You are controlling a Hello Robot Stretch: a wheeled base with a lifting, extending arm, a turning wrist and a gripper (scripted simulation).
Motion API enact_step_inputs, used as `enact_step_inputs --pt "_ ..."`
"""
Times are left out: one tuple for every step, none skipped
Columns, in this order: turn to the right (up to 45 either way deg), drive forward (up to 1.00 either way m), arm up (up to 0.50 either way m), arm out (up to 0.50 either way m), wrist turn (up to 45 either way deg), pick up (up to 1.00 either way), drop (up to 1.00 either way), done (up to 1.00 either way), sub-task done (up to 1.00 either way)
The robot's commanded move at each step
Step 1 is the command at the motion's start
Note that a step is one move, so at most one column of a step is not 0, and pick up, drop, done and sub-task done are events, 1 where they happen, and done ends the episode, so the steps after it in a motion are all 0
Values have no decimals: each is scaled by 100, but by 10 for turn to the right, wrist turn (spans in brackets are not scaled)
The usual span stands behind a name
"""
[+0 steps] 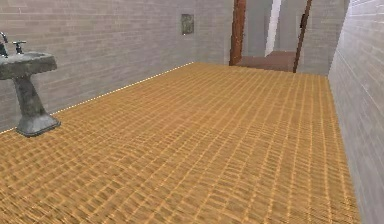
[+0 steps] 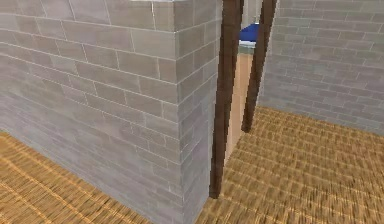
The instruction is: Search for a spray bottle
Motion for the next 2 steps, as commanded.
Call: enact_step_inputs --pt "210 0 0 0 0 0 0 0 0" --pt "0 100 0 0 0 0 0 0 0"
